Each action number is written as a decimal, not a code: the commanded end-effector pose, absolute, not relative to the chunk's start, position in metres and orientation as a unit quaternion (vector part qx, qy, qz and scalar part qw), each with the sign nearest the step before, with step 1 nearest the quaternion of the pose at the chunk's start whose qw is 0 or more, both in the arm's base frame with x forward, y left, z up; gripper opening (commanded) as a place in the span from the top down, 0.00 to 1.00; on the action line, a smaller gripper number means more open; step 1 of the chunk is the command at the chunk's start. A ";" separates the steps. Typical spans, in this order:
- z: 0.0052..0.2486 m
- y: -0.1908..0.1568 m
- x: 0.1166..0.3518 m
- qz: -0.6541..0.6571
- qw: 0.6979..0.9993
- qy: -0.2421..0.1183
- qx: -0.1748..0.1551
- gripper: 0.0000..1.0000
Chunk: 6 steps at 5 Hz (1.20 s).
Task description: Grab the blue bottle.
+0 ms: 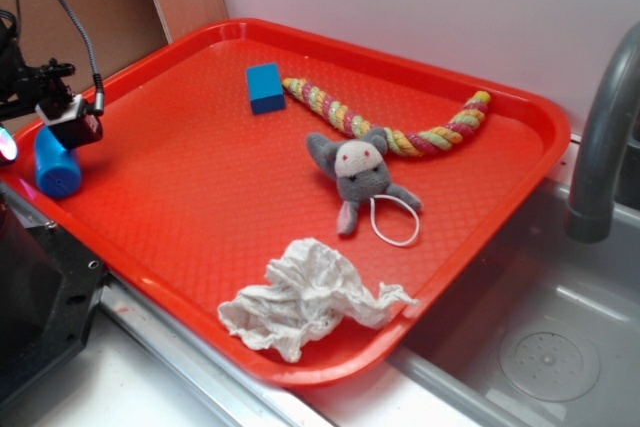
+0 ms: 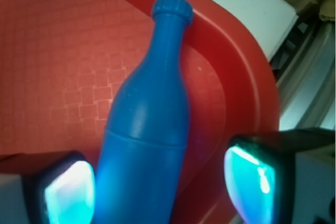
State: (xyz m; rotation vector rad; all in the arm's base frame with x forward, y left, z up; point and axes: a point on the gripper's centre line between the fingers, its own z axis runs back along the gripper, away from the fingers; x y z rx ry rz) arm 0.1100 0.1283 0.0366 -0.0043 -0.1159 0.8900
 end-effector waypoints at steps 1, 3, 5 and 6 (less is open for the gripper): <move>0.037 0.128 0.103 0.429 0.902 -0.053 0.000 0.00; 0.023 0.118 0.115 0.402 0.915 -0.030 0.006 0.00; 0.025 0.105 0.128 0.382 0.924 -0.018 0.031 1.00; 0.018 0.101 0.129 0.371 0.928 -0.013 0.023 1.00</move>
